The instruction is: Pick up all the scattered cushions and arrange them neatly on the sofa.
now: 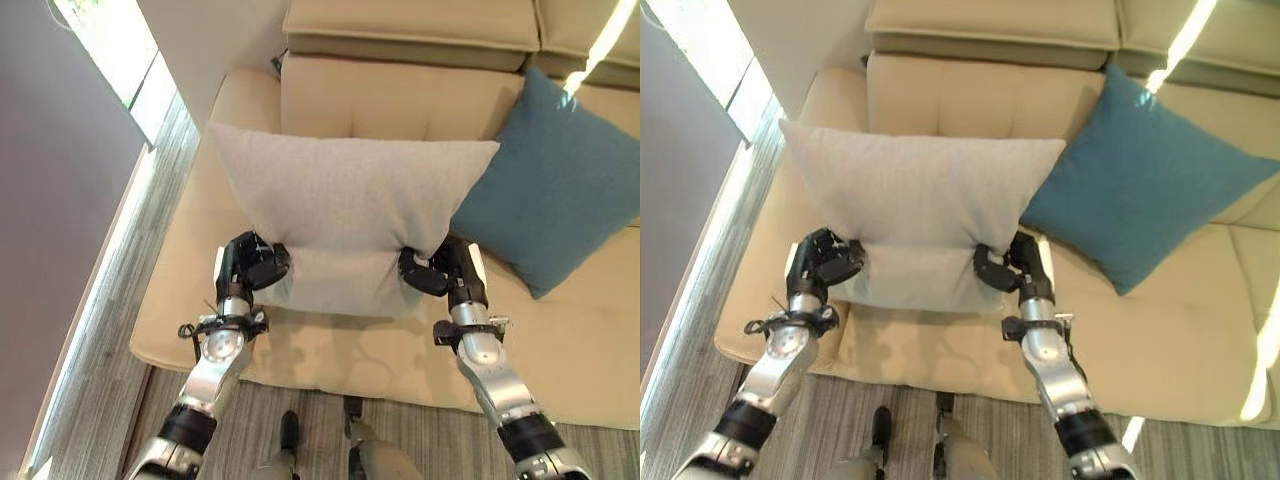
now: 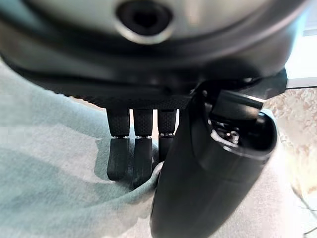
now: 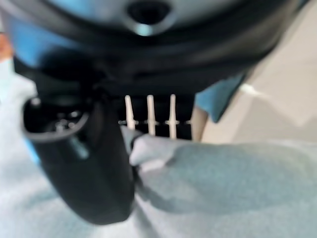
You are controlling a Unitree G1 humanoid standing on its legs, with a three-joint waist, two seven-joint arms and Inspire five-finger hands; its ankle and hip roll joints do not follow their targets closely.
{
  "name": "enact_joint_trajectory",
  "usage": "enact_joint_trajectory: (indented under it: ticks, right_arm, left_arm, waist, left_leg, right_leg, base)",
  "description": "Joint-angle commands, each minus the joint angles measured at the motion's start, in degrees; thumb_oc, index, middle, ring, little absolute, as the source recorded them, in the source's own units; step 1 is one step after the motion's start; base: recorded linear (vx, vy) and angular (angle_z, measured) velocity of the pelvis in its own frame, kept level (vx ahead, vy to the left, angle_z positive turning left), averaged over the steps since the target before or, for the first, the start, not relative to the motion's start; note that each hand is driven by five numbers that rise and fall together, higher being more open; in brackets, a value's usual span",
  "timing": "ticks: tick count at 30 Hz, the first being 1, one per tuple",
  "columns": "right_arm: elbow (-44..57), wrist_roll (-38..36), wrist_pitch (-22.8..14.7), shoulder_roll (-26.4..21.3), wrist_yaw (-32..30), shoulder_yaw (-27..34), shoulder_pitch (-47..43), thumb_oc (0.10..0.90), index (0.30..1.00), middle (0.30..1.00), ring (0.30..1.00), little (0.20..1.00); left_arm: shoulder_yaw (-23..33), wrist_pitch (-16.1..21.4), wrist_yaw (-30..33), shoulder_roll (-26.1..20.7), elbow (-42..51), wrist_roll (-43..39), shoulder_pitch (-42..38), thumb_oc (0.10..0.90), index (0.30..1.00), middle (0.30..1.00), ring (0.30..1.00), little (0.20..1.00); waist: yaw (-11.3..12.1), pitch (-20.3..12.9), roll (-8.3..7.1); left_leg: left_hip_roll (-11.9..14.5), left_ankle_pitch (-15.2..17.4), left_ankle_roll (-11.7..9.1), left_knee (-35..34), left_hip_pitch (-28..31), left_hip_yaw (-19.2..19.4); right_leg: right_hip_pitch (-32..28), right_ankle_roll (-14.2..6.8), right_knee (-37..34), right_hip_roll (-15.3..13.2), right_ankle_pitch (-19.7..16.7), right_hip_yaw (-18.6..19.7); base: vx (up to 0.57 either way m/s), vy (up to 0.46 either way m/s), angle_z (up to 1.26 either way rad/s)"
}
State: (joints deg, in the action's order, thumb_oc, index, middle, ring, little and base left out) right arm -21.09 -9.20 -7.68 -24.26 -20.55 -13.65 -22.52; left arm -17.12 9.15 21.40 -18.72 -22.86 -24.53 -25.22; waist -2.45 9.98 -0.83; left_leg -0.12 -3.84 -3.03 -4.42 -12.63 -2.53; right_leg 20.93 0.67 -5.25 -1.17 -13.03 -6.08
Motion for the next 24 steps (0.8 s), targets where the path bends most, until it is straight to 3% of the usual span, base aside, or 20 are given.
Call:
enact_joint_trajectory:
  ticks: [1, 12, 24]
  right_arm:
    - [3.44, 2.11, -7.61, -0.31, -3.17, -2.74, -12.58, 0.4, 0.3, 0.3, 0.3, 0.3]
    - [-8.81, 2.54, -7.81, -2.81, -9.66, -6.06, -30.45, 0.4, 0.3, 0.3, 0.3, 0.3]
    - [-11.57, 5.85, -7.47, -5.71, -14.22, -7.85, -39.38, 0.4, 0.3, 0.3, 0.3, 0.3]
  left_arm:
    - [-6.49, 11.0, 0.76, -0.07, 1.5, 5.77, -15.51, 0.4, 0.3, 0.3, 0.3, 0.3]
    - [-12.3, 10.63, 4.96, -3.19, -10.32, 9.73, -33.45, 0.4, 0.3, 0.3, 0.3, 0.3]
    - [-12.47, 11.35, 8.71, -2.3, -12.87, 10.08, -40.62, 0.4, 0.3, 0.3, 0.3, 0.3]
  waist:
    - [-1.39, -4.9, 0.14]
    - [-1.59, -4.53, 1.05]
    - [-1.65, -4.73, 1.14]
  left_leg:
    - [-0.86, 1.38, -0.94, -0.58, -4.26, 4.68]
    - [-1.16, -0.76, -2.04, -0.58, -11.78, 4.36]
    - [-1.34, -0.34, -2.34, -0.58, -13.3, 4.53]
  right_leg:
    - [-1.67, -8.36, 0.25, -0.71, 8.46, 3.25]
    - [5.92, -8.49, 0.25, -1.25, 7.11, 3.52]
    - [7.82, -8.61, 0.25, -1.17, 7.35, 3.37]
  base:
    - [-0.05, -0.008, -0.01]
    - [0.0, -0.001, 0.0]
    - [0.01, -0.014, -0.01]
